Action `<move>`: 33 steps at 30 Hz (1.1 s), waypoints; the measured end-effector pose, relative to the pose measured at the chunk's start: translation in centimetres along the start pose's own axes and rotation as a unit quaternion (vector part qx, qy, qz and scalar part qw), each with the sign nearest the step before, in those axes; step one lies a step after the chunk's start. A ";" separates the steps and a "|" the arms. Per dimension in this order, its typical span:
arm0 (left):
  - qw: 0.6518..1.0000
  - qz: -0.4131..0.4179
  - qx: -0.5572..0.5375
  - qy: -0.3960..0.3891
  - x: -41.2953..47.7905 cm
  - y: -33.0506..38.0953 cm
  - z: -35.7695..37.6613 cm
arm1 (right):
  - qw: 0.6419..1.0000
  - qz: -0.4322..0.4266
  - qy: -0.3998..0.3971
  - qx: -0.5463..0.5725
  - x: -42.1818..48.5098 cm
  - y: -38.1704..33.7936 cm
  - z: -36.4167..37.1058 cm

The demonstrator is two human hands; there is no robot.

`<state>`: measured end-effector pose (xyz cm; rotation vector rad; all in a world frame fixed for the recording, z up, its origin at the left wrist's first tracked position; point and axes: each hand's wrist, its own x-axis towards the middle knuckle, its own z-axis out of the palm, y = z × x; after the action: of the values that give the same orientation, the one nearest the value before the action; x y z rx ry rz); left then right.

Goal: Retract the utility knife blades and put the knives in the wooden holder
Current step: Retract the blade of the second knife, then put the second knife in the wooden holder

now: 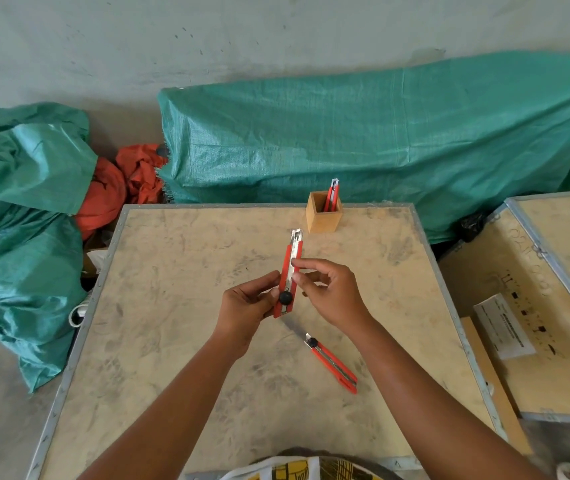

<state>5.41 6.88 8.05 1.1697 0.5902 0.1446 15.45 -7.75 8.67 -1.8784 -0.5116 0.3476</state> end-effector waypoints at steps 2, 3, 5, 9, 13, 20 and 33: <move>1.000 -0.002 0.031 -0.001 1.1 0.4 0.8 | 1.000 0.021 0.014 0.000 1.3 0.1 -0.7; 0.999 -0.002 0.053 -0.002 1.9 0.7 1.4 | 0.999 0.028 0.020 0.000 2.0 0.1 -1.3; 0.996 0.002 0.092 -0.010 3.7 1.6 2.7 | 0.999 0.027 0.035 0.003 3.7 0.1 -2.6; 0.992 0.021 0.121 -0.037 8.4 4.3 6.3 | 0.996 0.017 0.082 0.019 8.4 0.1 -6.1; 0.989 0.022 0.130 -0.063 13.0 6.2 9.8 | 0.993 0.003 0.114 0.007 12.9 1.2 -8.9; 0.963 0.045 0.265 -0.036 22.1 6.9 12.1 | 0.984 -0.032 0.174 -0.025 21.2 4.3 -10.4; 0.907 0.000 0.422 -0.005 29.6 2.0 13.6 | 0.967 -0.075 0.205 -0.131 25.5 12.5 -7.0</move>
<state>37.56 8.40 2.68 2.0081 0.6636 -0.1398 43.01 -4.33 -0.40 -2.0795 -0.4267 -0.2196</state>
